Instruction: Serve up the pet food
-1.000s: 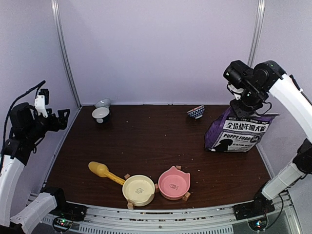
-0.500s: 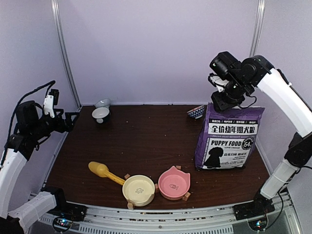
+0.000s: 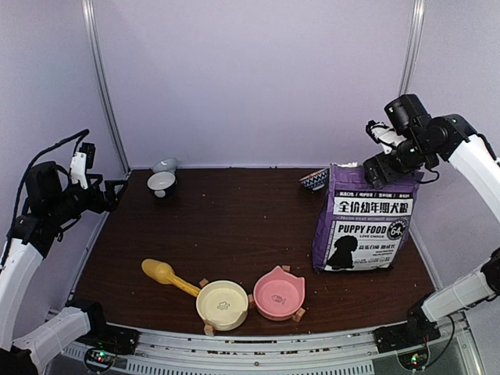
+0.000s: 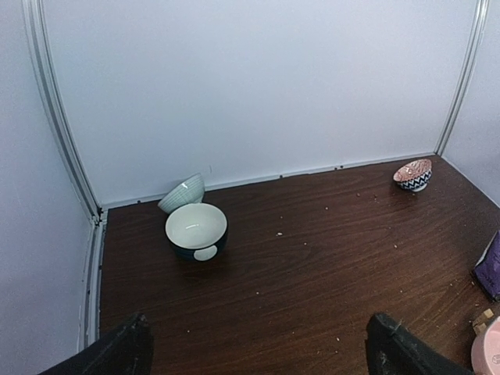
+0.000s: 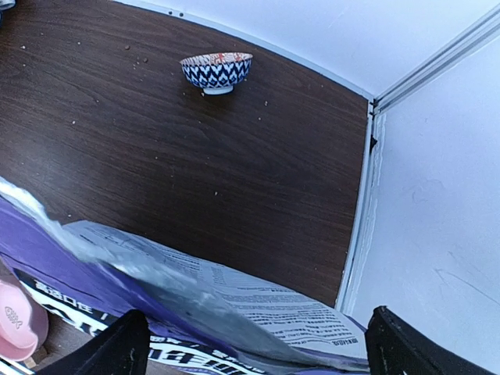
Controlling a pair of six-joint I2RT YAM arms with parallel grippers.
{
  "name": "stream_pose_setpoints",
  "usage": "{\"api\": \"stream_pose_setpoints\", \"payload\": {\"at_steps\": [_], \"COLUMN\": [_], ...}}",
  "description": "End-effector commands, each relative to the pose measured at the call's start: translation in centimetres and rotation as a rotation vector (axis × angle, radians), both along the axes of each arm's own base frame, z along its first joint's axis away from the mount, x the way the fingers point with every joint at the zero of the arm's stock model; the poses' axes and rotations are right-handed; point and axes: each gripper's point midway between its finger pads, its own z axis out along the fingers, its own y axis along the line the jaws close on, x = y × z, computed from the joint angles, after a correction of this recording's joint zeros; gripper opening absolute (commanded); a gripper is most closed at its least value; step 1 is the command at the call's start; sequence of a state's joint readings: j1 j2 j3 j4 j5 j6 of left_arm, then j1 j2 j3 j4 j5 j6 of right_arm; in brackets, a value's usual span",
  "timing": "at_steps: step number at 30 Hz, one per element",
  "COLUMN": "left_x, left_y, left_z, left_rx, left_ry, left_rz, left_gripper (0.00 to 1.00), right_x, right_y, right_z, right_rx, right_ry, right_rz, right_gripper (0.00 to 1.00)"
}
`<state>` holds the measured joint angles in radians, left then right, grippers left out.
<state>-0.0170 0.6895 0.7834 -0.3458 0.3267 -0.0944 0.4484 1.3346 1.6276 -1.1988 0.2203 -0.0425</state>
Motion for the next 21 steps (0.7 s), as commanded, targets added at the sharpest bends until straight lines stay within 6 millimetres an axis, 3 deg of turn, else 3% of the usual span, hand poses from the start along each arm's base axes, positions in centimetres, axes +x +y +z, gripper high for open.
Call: {"api": "stream_pose_setpoints", "payload": {"at_steps": [1,4,6,7,11,15,16,21], "left_x": [-0.1,-0.1,-0.1,-0.1,-0.2,-0.2,-0.2,-0.1], "left_y": [-0.4,-0.5,-0.4,-0.3,-0.2,-0.2,-0.2,-0.1], "left_z": [1.5,1.5,1.6,1.6,1.7,1.7,1.7,1.6], "left_rx": [0.009,0.008,0.01,0.01,0.013,0.013,0.013,0.012], "left_ry": [-0.059,-0.059,-0.061,-0.062,-0.067,-0.067,-0.068,-0.062], "left_rz": [-0.024,-0.027,-0.024,-0.021,-0.012,-0.009,-0.008,-0.008], "left_gripper": [0.98,0.98,0.98,0.98,0.98,0.98,0.98,0.98], "right_x": [0.9,0.8,0.3,0.0,-1.0,-1.9,-1.9,-0.7], "right_y": [-0.3,0.3,1.5,1.9,2.7,4.1,4.5,6.2], "right_z": [-2.3,-2.8,-3.1,-3.4,-4.4,-3.9,-3.3,1.5], "right_rx": [0.045,0.11,0.17,0.189,0.189,0.201,0.216,0.373], "right_ry": [0.065,0.098,0.135,0.155,0.207,0.198,0.18,0.076], "right_rz": [0.066,0.091,0.127,0.137,0.142,0.167,0.16,0.046], "right_gripper": [0.98,0.97,0.91,0.83,0.34,0.04,0.0,0.0]}}
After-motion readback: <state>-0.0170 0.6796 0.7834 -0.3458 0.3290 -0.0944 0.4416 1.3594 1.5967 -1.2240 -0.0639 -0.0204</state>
